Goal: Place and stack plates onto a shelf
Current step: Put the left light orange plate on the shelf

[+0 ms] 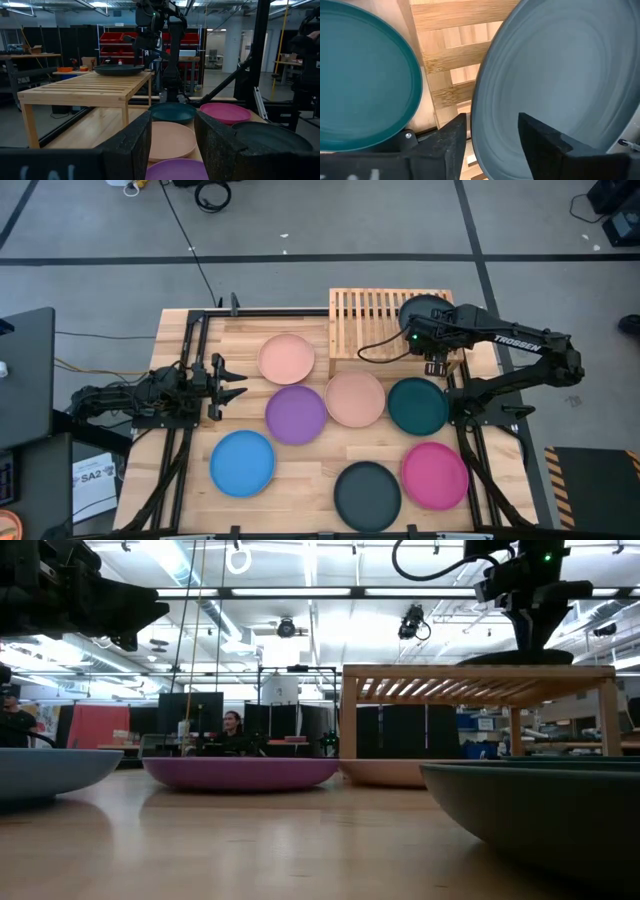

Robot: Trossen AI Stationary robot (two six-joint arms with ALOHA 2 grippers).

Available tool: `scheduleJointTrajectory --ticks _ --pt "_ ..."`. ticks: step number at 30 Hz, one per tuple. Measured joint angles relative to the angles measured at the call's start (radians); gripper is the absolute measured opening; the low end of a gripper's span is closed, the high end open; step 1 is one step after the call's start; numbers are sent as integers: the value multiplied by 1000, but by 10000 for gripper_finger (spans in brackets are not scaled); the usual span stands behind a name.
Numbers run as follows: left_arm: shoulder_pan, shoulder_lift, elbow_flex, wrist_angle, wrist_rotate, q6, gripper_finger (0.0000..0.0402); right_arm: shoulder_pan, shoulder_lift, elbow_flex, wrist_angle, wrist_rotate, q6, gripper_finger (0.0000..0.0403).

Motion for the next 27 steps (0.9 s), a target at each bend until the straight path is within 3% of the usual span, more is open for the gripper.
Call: scheduleJointTrajectory --ticks 20,27 --pt "0 0 0 0 0 0 155 28 -12 18 -6 -10 -6 194" --pt "0 0 0 0 0 0 155 86 -14 65 -7 -146 8 194"
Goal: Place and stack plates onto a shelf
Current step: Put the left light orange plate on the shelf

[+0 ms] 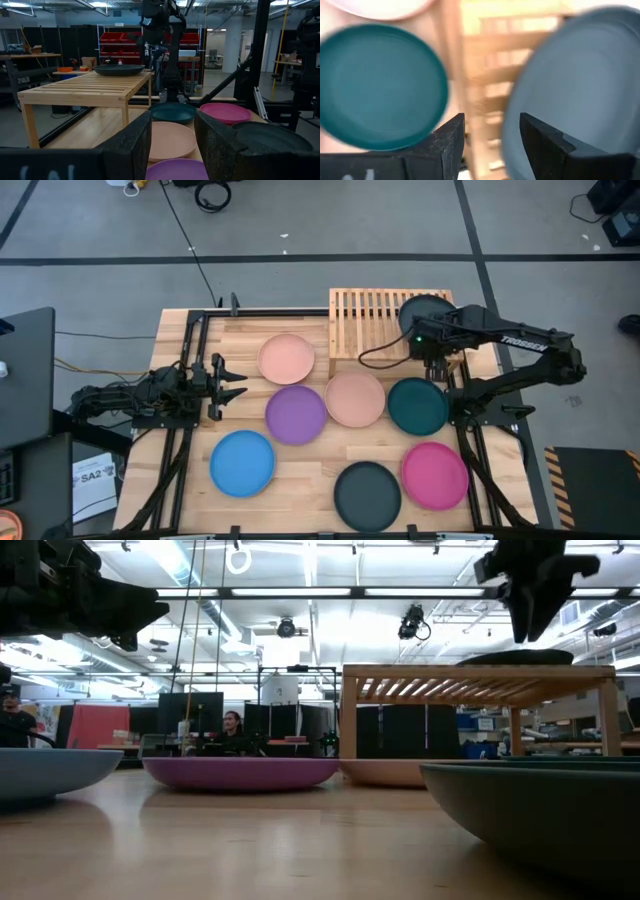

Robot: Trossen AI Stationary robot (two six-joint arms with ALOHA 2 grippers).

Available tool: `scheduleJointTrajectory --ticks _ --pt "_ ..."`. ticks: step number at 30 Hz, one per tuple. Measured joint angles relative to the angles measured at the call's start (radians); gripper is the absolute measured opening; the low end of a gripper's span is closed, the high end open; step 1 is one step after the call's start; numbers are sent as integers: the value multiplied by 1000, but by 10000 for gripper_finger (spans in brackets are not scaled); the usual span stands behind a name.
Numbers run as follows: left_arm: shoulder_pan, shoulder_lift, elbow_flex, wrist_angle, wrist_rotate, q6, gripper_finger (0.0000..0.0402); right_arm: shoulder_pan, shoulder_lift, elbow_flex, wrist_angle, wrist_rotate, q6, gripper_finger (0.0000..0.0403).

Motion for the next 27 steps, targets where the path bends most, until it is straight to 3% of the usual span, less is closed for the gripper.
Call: scheduleJointTrajectory --ticks 6,13,19,27 --pt "0 0 0 0 0 0 155 108 0 12 41 -90 123 195" --pt "0 0 0 0 0 -7 155 282 0 12 139 -95 258 194" --pt "0 0 0 1 0 -112 155 428 0 12 271 -94 360 194" --pt "0 0 0 2 0 -199 155 572 0 -31 436 -90 367 195"
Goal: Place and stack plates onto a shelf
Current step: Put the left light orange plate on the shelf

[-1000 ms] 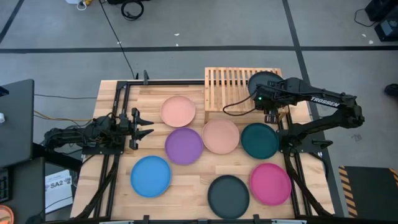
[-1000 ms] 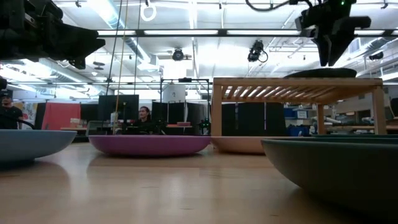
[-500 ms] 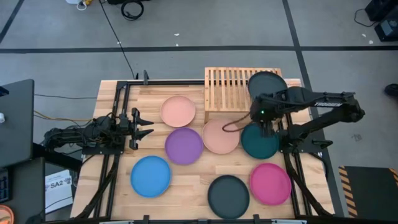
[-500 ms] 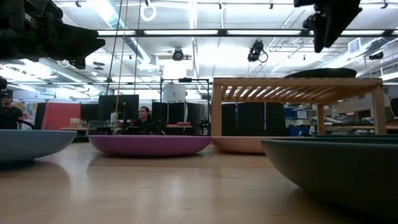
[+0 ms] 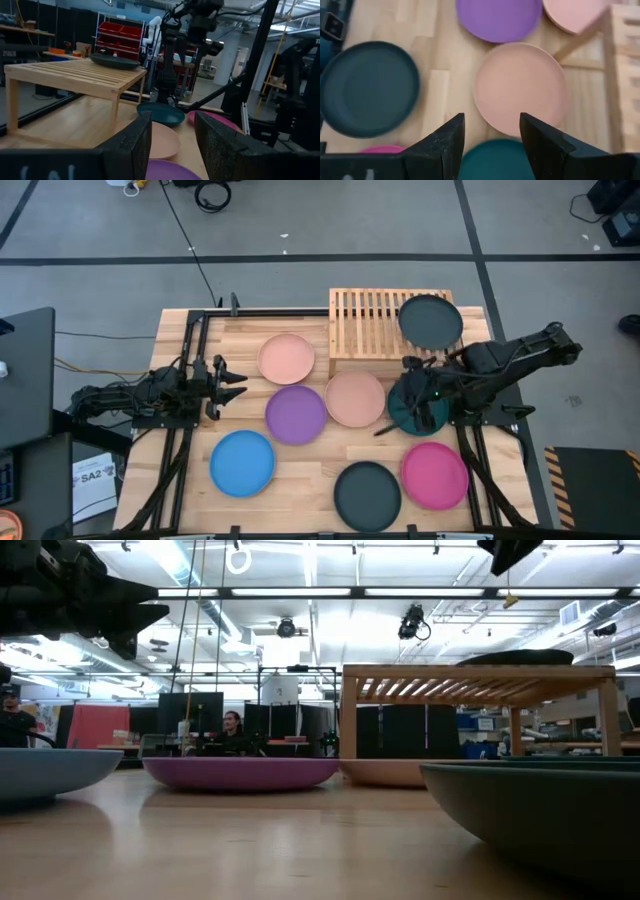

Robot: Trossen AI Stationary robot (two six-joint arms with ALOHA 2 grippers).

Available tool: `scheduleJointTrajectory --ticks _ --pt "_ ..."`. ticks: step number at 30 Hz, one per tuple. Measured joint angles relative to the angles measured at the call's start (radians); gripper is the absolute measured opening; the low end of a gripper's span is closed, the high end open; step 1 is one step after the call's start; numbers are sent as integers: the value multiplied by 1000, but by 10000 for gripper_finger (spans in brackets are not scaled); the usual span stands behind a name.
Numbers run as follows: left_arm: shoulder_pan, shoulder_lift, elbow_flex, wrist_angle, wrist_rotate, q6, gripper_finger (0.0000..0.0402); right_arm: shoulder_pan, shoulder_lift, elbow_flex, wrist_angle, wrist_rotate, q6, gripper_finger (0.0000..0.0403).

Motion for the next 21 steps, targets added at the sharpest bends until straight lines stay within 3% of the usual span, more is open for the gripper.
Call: scheduleJointTrajectory --ticks 14,21 --pt "-1 4 0 56 0 -10 155 58 0 -159 182 0 67 195" --pt "-1 113 3 142 -43 1 155 58 0 -224 271 0 70 194"
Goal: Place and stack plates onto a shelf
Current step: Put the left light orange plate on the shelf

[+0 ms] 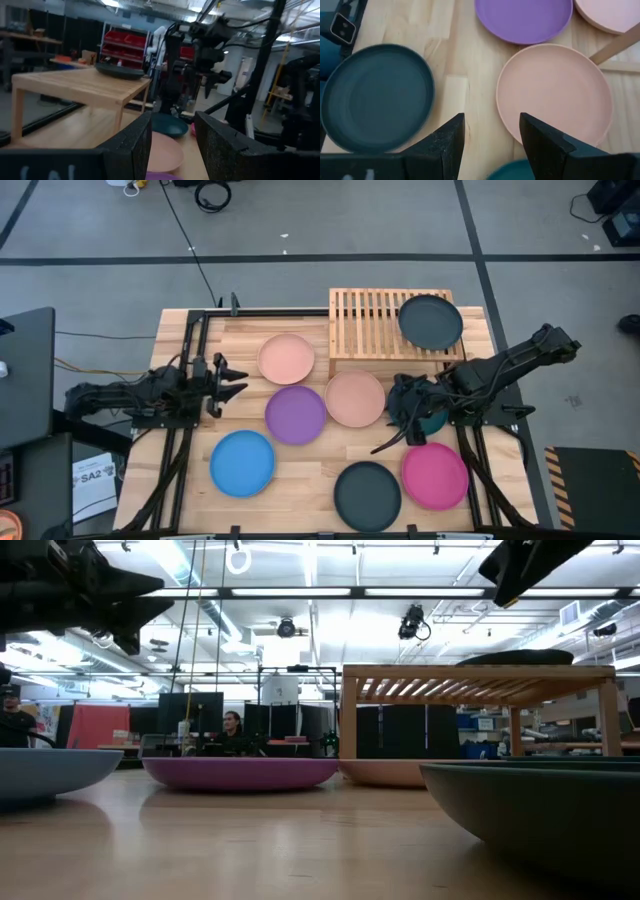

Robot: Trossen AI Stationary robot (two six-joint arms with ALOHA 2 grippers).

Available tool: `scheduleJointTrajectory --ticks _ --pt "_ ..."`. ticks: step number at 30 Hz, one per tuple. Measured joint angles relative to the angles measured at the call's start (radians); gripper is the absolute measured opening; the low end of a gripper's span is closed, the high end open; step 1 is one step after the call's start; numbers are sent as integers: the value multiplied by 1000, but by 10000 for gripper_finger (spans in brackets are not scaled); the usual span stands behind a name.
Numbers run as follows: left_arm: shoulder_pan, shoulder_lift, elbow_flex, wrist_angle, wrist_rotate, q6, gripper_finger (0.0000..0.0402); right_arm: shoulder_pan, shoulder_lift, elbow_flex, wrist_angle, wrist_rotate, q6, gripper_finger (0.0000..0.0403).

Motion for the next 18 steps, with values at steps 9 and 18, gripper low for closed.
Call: scheduleJointTrajectory --ticks 9,18 --pt "1 309 160 -50 -99 0 155 0 0 -48 49 0 -1 194" --pt "42 652 461 -497 -116 1 155 0 0 -48 52 0 -3 194"
